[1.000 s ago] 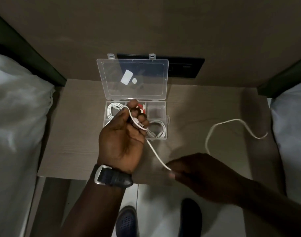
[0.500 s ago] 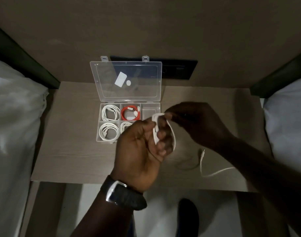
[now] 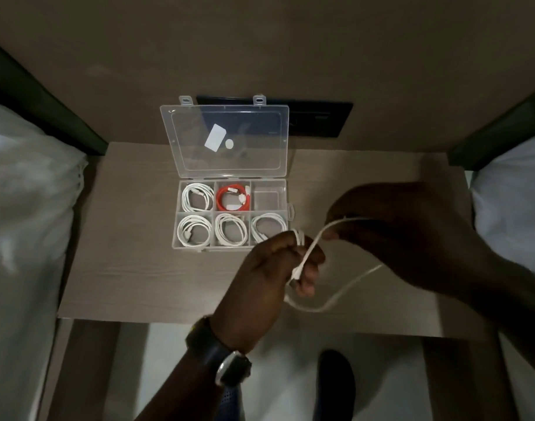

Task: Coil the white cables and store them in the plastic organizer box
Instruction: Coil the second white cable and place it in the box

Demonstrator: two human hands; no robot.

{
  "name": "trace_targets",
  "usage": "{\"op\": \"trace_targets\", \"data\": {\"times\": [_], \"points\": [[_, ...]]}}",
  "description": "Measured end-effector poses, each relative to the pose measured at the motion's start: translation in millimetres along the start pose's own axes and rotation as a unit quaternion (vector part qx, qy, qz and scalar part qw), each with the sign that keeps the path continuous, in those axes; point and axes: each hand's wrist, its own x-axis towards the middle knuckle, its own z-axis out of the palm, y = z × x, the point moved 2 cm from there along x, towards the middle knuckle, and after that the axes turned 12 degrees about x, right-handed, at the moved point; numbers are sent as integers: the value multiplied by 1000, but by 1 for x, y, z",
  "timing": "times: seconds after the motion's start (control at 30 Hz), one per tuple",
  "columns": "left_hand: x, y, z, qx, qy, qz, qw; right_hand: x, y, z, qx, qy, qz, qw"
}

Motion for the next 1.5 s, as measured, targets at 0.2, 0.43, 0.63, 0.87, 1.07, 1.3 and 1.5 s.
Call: {"op": "trace_targets", "data": {"times": [0.2, 0.43, 0.63, 0.87, 1.07, 1.3, 1.5], "points": [[-9, 13, 4, -380, -53, -74, 921, 12, 40, 34, 92, 103, 123, 983], [8, -4, -34, -302, 178, 36, 936, -55, -5, 110, 82, -136, 112, 981], [-19, -44, -8, 64, 31, -6, 997, -41, -13, 45, -28, -73, 36, 996], [-34, -21, 11, -299, -78, -81, 948, -6, 21, 32, 128, 35, 98, 986], [-10, -4, -18, -412, 93, -15, 906, -38, 10, 99, 149, -34, 168, 974], [-12, -19, -15, 14, 149, 12, 989, -44, -23, 79, 1, -120, 79, 990], [-24, -18, 1, -50, 1, -57, 997, -21, -1, 40, 128, 14, 62, 990]]}}
